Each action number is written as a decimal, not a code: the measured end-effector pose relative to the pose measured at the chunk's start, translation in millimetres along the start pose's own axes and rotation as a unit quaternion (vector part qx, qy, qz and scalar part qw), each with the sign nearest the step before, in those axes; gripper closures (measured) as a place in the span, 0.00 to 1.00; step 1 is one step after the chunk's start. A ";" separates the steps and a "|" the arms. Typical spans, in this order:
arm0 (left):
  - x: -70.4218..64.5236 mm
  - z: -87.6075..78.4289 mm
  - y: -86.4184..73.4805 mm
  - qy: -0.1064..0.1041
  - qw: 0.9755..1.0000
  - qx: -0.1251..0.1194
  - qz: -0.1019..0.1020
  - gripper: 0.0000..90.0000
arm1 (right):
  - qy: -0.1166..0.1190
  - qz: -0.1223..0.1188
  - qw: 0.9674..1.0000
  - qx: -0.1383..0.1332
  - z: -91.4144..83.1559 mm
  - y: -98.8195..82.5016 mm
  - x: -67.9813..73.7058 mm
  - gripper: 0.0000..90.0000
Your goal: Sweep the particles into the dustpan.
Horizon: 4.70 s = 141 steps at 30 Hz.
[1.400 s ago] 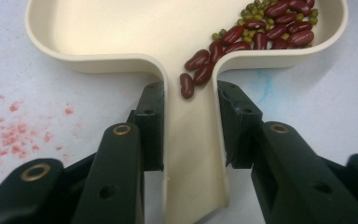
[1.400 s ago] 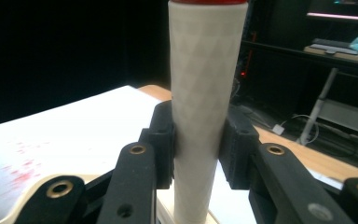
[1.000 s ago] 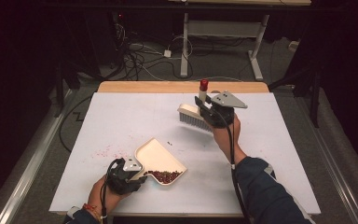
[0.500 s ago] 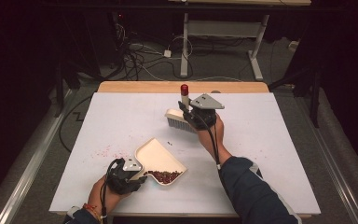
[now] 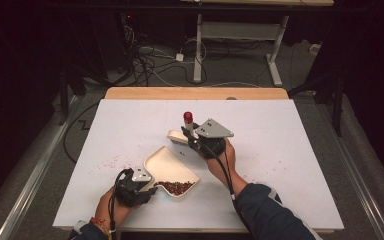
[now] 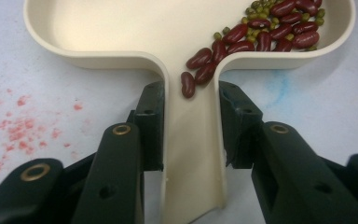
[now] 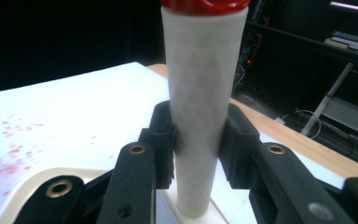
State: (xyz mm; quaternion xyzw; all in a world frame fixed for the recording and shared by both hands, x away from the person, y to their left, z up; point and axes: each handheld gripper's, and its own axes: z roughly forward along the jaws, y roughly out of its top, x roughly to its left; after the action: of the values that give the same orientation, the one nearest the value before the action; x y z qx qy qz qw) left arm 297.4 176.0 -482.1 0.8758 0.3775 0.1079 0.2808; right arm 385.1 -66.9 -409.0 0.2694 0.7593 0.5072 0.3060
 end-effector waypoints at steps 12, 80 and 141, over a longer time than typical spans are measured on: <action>8.6 -1.6 -1.2 0.001 1.000 -0.003 -0.024 0.70 | 0.042 0.020 0.999 -0.006 -23.8 -2.6 17.8 0.78; 12.3 -5.3 -6.3 0.036 0.997 0.002 -0.062 0.70 | 0.109 -0.003 0.994 -0.018 -67.9 -6.2 45.8 0.78; 40.6 -9.4 -12.9 0.054 0.993 -0.020 -0.107 0.70 | 0.063 0.037 0.996 0.057 -206.5 -48.1 -94.2 0.78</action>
State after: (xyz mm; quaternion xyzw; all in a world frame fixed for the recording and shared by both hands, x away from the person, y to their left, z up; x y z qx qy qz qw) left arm 314.0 216.3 -482.7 0.8176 0.4813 0.1323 0.2869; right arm 290.8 -276.1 -374.3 0.2819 0.7940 0.4904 0.2228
